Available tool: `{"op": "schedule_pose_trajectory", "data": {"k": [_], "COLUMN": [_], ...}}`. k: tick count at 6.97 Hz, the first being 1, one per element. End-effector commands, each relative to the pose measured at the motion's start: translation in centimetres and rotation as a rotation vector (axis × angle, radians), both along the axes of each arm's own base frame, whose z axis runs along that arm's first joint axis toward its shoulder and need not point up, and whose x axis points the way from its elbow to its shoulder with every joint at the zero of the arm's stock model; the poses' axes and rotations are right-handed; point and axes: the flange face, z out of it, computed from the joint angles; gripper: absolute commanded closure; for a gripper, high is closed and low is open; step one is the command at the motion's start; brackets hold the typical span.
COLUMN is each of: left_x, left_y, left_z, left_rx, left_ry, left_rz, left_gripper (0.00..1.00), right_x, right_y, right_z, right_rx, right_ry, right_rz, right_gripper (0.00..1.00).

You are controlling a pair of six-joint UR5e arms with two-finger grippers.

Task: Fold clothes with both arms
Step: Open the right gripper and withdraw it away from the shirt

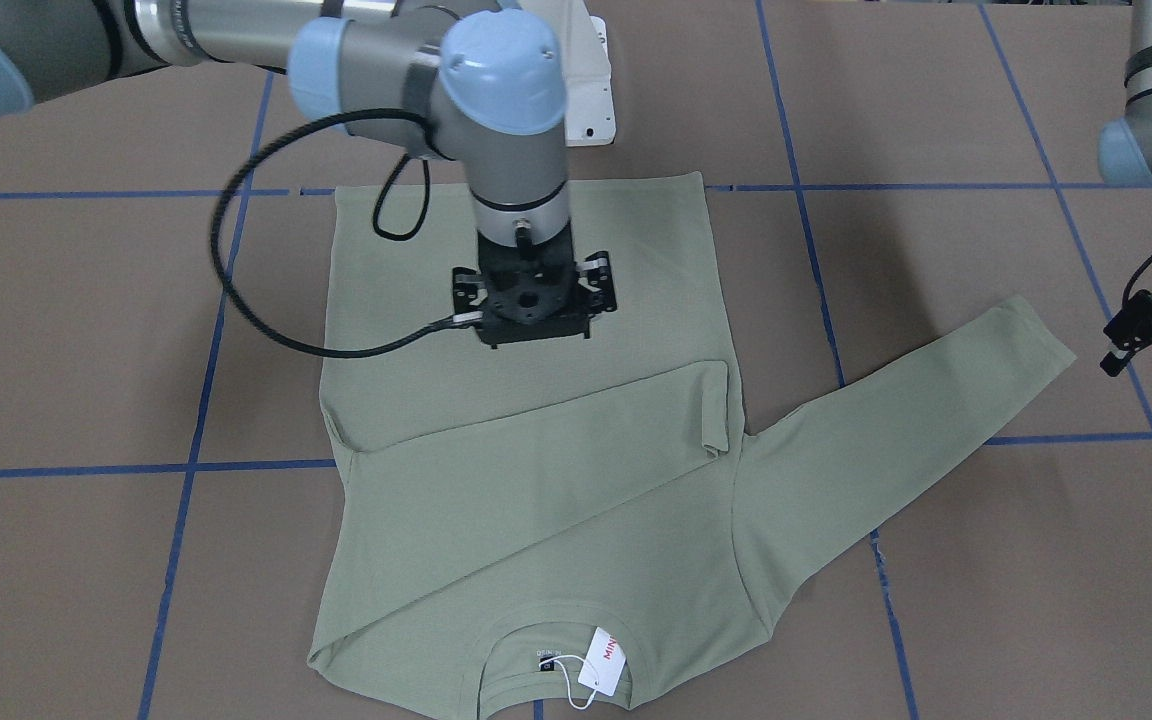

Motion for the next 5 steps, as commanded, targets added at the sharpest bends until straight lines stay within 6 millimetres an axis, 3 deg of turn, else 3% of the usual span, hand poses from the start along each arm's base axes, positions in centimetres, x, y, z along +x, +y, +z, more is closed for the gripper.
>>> {"op": "schedule_pose_trajectory", "data": {"k": [1, 2, 3, 5], "left_x": [4.0, 5.0, 5.8, 7.7], "left_y": [4.7, 6.0, 6.7, 7.7], "left_z": [-0.3, 0.2, 1.1, 2.5], "left_rx": [-0.09, -0.136, -0.147, -0.173], "left_ry": [0.016, 0.029, -0.002, -0.035], "left_rz": [-0.079, -0.084, -0.115, -0.149], "left_gripper": [0.0, 0.0, 0.0, 0.0], "right_x": [11.1, 15.7, 18.7, 20.7], "right_y": [-1.8, -2.7, -2.7, -1.5], "right_z": [8.8, 12.1, 14.8, 17.1], "right_rx": [-0.021, -0.027, -0.025, -0.014], "right_ry": [0.067, 0.058, 0.054, 0.058], "right_rz": [-0.032, -0.068, -0.097, -0.118], "right_gripper": [0.0, 0.0, 0.0, 0.0]}}
